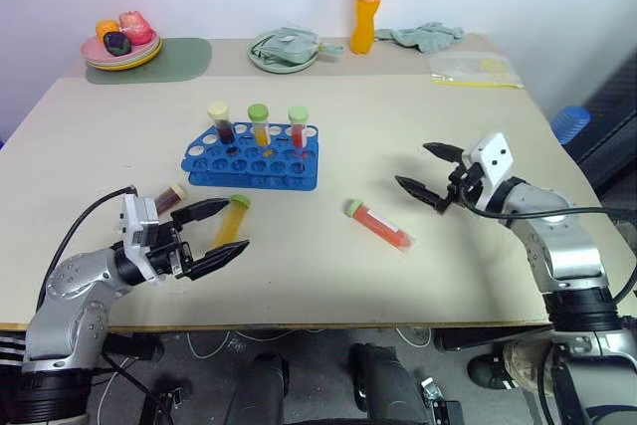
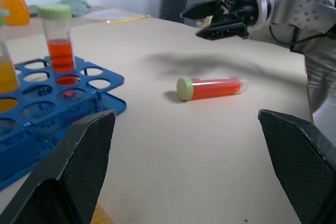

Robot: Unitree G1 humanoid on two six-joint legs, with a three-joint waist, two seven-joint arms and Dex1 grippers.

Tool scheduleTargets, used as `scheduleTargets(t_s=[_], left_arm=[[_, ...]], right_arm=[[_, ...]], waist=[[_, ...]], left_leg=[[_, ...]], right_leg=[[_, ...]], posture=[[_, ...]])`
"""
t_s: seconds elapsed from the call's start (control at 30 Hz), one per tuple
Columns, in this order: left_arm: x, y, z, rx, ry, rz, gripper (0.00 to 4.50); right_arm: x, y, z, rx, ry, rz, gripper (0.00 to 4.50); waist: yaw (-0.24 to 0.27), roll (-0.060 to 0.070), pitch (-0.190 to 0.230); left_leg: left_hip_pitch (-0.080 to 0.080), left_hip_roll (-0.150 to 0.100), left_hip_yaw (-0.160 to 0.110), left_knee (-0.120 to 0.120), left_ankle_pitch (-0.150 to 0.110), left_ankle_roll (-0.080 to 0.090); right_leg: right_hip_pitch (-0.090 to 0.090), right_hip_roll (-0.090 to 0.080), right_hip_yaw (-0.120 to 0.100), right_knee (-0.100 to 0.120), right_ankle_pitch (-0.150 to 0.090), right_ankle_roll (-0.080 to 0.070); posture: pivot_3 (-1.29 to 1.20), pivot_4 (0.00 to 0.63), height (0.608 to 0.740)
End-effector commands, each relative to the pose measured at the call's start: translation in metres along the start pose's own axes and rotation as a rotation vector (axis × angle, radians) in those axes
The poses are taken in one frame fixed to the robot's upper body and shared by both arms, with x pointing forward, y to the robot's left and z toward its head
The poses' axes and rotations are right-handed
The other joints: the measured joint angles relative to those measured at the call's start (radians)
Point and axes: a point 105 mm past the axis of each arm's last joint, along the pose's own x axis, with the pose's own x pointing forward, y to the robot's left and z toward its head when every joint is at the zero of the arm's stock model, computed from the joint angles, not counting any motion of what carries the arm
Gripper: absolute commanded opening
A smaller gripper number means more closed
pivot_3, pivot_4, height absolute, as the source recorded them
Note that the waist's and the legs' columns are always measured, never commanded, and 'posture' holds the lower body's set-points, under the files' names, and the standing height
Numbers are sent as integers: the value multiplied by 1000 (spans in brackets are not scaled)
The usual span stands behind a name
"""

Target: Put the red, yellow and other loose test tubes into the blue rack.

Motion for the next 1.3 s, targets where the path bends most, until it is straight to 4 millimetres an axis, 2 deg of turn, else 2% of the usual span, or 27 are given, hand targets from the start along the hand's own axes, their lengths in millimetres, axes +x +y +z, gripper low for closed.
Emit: scheduleTargets(t_s=[0.03,0.3,0.47,0.6,0.7,0.77,0.87,1.0,1.1,1.2,1.3], left_arm=[[3,3,10,57,-17,0,4500],[4,3,19,75,-7,-5,4500],[-3,15,29,121,-2,23,4500],[-8,20,30,127,-13,59,4500],[4,15,32,102,-39,28,4500],[9,12,28,90,-29,-5,4500],[14,9,30,85,-28,-30,4500],[18,7,32,89,-21,-57,4500],[19,4,33,96,-10,-73,4500],[21,-1,36,98,7,-102,4500],[19,-12,39,85,43,-156,4500]], right_arm=[[0,-6,20,-62,-43,-4,4454],[8,-2,27,-14,-44,-28,4454],[25,8,60,32,-105,-27,4454],[29,16,73,92,-97,-38,4454],[23,27,82,228,-21,-26,4454],[19,38,76,305,88,15,4454],[11,50,80,361,160,76,4454],[-4,76,63,348,388,215,4454],[-15,90,47,320,494,289,4454],[-11,86,22,311,608,203,4454],[3,91,19,302,618,177,4454]], waist=[[1,0,0],[2,0,0],[-3,1,0],[2,0,0],[8,0,0],[7,1,0],[5,0,0],[3,1,0],[3,0,0],[3,0,0],[-5,-1,0]], left_leg=[[0,0,0,0,0,0],[0,0,0,0,0,0],[0,0,0,0,0,0],[-1,0,0,0,0,0],[-2,0,-1,0,0,0],[-2,0,-1,0,0,0],[-2,0,-1,0,0,0],[-2,0,-1,0,0,0],[-2,0,-1,-1,0,1],[-2,0,0,0,0,1],[-2,1,0,0,0,1]], right_leg=[[0,0,0,0,0,0],[0,0,0,0,0,0],[0,0,0,0,0,0],[-1,0,0,0,0,0],[-1,-1,0,-1,0,0],[-1,-1,0,-1,0,0],[-1,0,0,0,0,0],[-1,0,0,-1,0,0],[-2,0,0,-1,0,0],[-1,-1,0,-1,0,0],[-2,1,0,-1,0,-1]], posture=[[0,150,740],[0,150,740],[0,150,740],[0,150,740],[0,150,740],[0,150,740],[0,150,740],[0,150,740],[0,150,740],[0,150,740],[0,150,740]])
